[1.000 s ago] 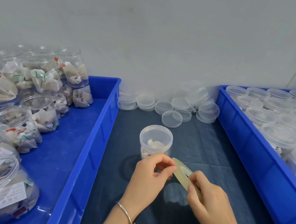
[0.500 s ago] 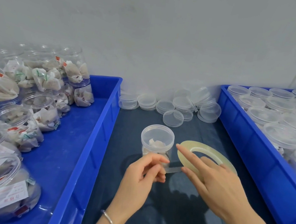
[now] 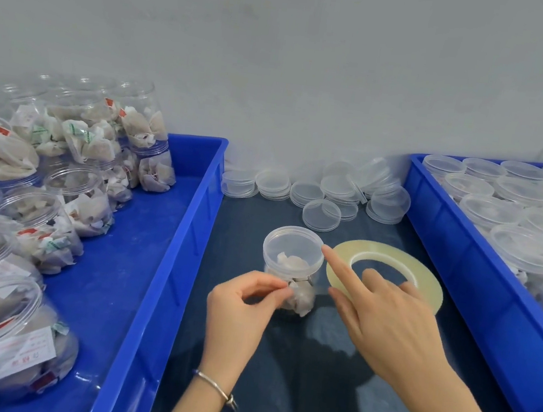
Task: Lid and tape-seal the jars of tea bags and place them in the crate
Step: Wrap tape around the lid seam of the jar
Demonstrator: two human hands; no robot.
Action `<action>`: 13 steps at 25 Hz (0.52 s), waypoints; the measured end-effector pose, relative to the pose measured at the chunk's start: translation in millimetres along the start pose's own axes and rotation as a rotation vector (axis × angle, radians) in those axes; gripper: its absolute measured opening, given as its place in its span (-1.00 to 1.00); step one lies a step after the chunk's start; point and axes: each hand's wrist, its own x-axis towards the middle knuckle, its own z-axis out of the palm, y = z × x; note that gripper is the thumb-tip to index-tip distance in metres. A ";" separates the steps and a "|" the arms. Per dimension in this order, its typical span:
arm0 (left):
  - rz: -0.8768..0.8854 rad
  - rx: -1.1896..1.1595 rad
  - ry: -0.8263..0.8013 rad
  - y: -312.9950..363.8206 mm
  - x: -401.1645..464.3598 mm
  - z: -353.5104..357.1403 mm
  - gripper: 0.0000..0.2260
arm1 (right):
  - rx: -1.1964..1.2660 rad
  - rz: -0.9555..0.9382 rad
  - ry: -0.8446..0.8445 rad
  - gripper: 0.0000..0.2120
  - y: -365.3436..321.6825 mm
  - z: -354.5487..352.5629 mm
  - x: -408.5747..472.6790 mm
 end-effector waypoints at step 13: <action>0.027 -0.034 -0.011 -19.1 18.9 9.3 -0.89 | -0.030 0.007 0.048 -0.50 -10.1 19.1 25.1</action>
